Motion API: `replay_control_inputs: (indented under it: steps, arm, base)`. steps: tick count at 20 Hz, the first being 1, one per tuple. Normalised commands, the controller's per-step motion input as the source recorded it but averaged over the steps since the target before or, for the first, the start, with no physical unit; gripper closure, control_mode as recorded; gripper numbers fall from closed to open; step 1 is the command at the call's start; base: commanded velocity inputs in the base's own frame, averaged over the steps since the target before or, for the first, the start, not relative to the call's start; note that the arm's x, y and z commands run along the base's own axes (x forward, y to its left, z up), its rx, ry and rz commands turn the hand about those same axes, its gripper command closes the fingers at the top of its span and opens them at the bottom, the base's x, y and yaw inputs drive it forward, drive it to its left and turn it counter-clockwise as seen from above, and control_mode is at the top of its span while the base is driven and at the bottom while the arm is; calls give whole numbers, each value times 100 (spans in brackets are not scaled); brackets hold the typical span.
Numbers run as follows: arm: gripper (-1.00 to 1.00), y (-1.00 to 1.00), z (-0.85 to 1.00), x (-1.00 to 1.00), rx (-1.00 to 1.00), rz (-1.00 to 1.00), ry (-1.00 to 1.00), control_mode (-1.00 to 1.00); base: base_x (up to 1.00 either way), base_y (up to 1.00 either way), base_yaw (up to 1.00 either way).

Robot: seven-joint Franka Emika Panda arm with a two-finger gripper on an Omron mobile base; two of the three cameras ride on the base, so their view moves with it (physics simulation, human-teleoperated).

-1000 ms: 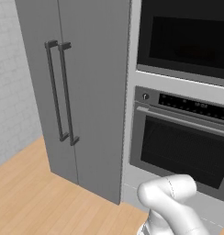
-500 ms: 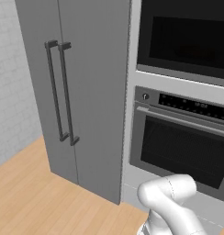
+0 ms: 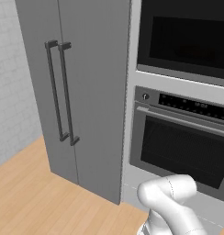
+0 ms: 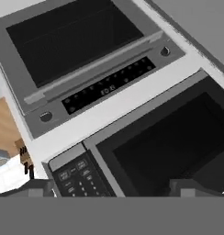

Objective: Pick the bell pepper from the sink and place it in the bowl. Then pick the bowl and place it in the microwave. Then close the microwave door and press the start button.

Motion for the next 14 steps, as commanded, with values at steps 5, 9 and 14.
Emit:
replay_control_inputs:
  steps: [5, 9, 14]
  arm:
    - [-100, 15, 1, -38, 41, -15, -37, -100]
    - [-100, 18, 2, -15, 37, -18, -50, -100]
    - [-100, 1, 16, 0, 39, -18, -47, -100]
  base:
    - [0, 0, 0]
    - [0, 0, 0]
    - [0, 0, 0]
